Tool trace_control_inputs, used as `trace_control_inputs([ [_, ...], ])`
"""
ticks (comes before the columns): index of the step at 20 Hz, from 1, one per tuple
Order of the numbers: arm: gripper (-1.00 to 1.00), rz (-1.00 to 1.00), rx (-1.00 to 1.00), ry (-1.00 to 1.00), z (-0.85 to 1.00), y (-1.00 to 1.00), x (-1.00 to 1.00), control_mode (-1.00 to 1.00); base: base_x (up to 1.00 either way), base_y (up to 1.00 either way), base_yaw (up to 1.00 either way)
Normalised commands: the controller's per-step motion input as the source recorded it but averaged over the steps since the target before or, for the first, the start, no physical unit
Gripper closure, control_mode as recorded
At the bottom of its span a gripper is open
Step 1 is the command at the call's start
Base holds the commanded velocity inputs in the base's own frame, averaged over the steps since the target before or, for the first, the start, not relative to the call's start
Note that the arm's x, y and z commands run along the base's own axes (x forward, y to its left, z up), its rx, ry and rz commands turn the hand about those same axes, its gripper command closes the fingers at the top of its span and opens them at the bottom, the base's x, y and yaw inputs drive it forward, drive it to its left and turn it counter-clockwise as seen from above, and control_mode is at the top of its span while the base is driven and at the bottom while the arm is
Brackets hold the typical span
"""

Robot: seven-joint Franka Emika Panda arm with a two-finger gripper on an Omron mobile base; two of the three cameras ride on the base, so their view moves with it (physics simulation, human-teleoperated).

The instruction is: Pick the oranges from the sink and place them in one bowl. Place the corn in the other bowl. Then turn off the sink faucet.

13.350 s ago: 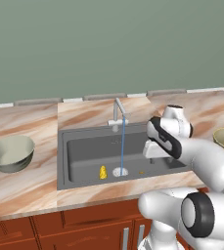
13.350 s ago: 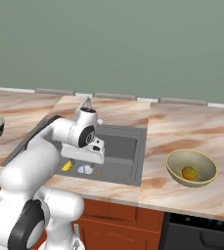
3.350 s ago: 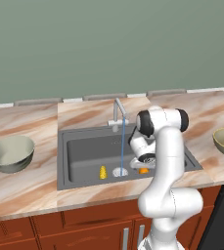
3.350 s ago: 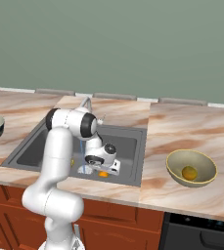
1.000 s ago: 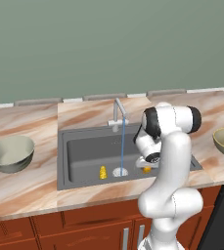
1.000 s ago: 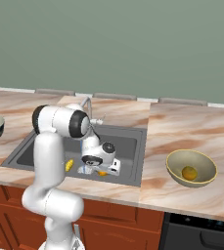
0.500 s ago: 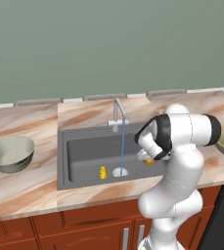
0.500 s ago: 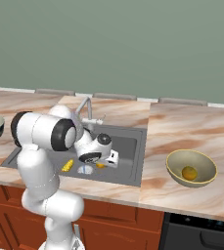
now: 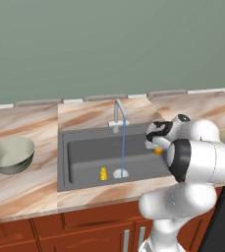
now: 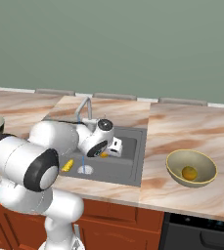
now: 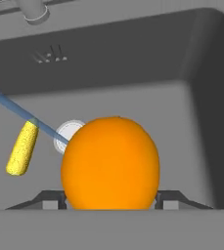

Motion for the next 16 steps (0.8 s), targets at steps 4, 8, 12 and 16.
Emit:
trace_control_inputs([
  [4,1.00,0.00,0.02,0.07,0.98,-0.22,-0.25,-1.00,0.00,0.00,0.00],
  [8,1.00,0.00,0.00,0.06,0.96,-0.11,-0.32,-1.00,0.00,0.00,0.00],
  [12,1.00,0.00,0.00,0.06,0.84,-0.05,-0.37,-1.00,0.00,0.00,0.00],
  [16,1.00,0.00,-0.01,0.06,0.53,0.00,-0.36,-1.00,0.00,0.00,0.00],
])
